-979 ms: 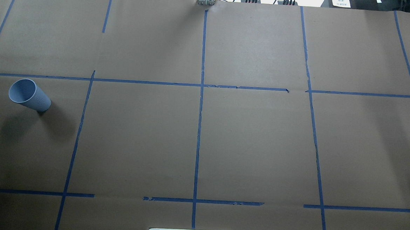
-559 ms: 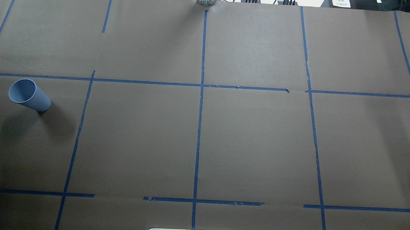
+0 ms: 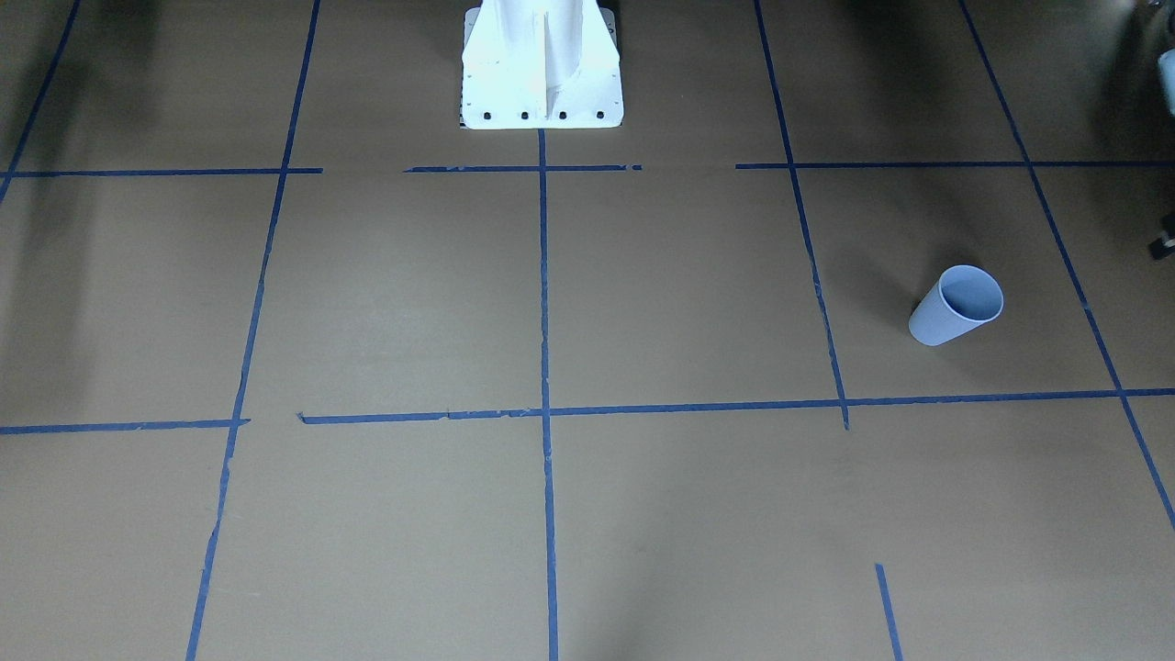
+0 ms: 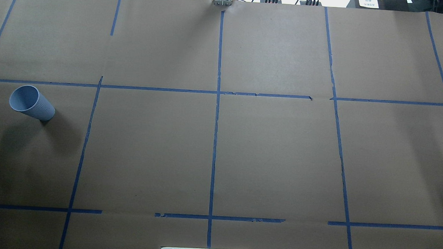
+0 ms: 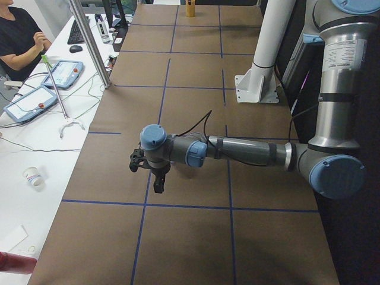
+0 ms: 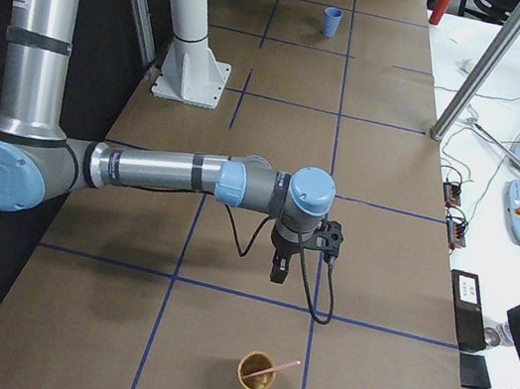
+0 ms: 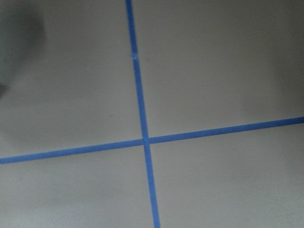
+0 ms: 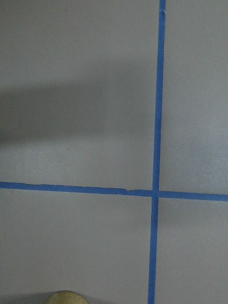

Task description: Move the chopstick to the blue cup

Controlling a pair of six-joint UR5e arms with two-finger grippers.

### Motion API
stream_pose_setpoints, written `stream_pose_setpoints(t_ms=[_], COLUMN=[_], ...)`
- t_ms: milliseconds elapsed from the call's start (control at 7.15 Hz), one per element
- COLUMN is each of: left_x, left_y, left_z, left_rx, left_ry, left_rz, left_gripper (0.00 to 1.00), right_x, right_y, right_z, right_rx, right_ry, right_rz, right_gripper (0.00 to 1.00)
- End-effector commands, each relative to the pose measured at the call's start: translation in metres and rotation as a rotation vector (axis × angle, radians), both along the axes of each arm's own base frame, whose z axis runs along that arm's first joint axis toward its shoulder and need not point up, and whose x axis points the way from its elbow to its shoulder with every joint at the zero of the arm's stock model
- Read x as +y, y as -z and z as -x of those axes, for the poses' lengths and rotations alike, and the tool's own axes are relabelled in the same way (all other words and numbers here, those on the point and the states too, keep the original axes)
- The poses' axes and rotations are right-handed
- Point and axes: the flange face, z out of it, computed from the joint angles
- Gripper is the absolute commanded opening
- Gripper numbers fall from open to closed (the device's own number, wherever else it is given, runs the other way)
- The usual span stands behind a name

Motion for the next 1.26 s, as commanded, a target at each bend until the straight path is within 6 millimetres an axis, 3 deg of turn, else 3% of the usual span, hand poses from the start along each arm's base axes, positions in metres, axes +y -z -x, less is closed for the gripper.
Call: stream_pose_setpoints(t_ms=[0, 140, 280, 559, 699, 839, 979, 1119], left_x=[-0.007, -0.015, -0.014, -0.004, -0.001, -0.002, -0.001, -0.001], left_y=[0.035, 0.056, 0.059, 0.045, 0.044, 0.036, 0.031, 0.031], left_z=[-0.076, -0.102, -0.116, -0.153, -0.160, -0.161, -0.164, -0.164], left_rx=[0.062, 0.086, 0.087, 0.052, 0.039, 0.033, 0.027, 0.027], left_ry=[0.071, 0.100, 0.082, 0.023, 0.017, 0.017, 0.011, 0.013], left_rz=[0.062, 0.079, 0.079, 0.093, 0.089, 0.102, 0.107, 0.110], left_gripper=[1.00, 1.00, 1.00, 1.00, 1.00, 0.88, 0.47, 0.17], right_x=[-0.001, -0.002, -0.002, -0.004, -0.004, -0.005, -0.004, -0.005], right_y=[0.003, 0.003, 0.005, 0.006, 0.006, 0.007, 0.006, 0.007], right_z=[0.007, 0.008, 0.009, 0.019, 0.020, 0.020, 0.020, 0.020], right_rx=[-0.016, -0.018, -0.018, -0.018, -0.019, -0.021, -0.019, -0.021], right_ry=[0.012, 0.012, 0.015, 0.028, 0.030, 0.030, 0.031, 0.031], right_rz=[-0.004, -0.003, -0.007, -0.032, -0.033, -0.034, -0.034, -0.034], right_gripper=[1.00, 1.00, 1.00, 1.00, 1.00, 1.00, 1.00, 1.00])
